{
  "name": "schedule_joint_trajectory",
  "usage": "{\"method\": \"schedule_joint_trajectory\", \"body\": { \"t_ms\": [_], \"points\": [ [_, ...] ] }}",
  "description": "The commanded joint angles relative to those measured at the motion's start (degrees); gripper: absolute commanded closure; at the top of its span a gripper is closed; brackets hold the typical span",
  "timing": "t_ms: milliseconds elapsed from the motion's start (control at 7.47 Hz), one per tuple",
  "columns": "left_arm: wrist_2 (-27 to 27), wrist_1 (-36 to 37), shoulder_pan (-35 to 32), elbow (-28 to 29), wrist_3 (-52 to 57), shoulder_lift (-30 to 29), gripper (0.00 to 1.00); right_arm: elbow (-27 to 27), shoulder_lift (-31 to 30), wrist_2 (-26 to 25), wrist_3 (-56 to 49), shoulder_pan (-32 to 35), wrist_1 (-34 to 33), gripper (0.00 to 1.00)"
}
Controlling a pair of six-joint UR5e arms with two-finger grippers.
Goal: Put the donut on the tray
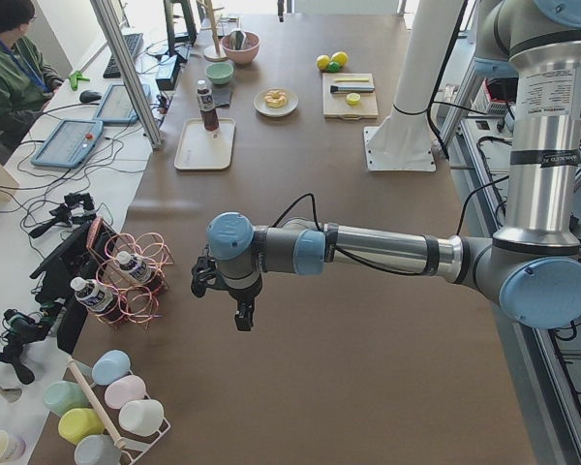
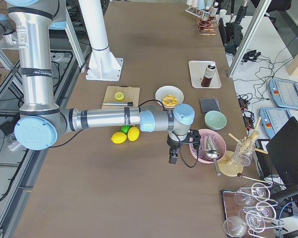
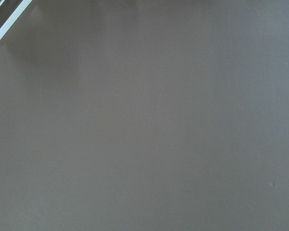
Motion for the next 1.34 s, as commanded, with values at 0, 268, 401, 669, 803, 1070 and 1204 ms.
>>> {"method": "schedule_joint_trajectory", "body": {
  "t_ms": [0, 268, 401, 669, 803, 1070, 1204],
  "points": [
    [0.09, -0.17, -0.16, -0.03, -0.01, 0.06, 0.01, -0.01, 0.0, -0.04, -0.02, 0.0, 0.0, 0.0],
    [0.09, -2.35, -1.65, -0.12, -0.01, 0.15, 0.01, 0.17, 0.0, 0.66, -0.28, 0.0, 0.09, 0.0],
    [0.09, -4.98, -1.83, -0.12, -0.01, 0.23, 0.01, 0.26, 0.26, 0.67, -0.46, -0.09, 0.09, 0.0],
    [0.09, -12.62, -3.4, -0.12, -0.19, 0.94, 0.01, 1.13, 0.79, 1.01, -0.81, -1.48, 0.17, 0.0],
    [-0.26, -15.61, -4.37, -0.38, -0.45, 0.76, 0.01, 2.53, 1.23, 1.1, -0.9, -2.02, 0.18, 0.0],
    [-0.09, -17.75, -3.94, 0.23, -0.28, 1.28, 0.01, 2.19, 1.32, 0.67, -1.16, -2.28, 0.26, 0.0],
    [-0.43, -17.84, -3.94, 0.06, -0.45, 1.55, 0.01, 3.15, 0.01, 0.75, -3.6, -2.28, 2.96, 0.0]
  ]
}}
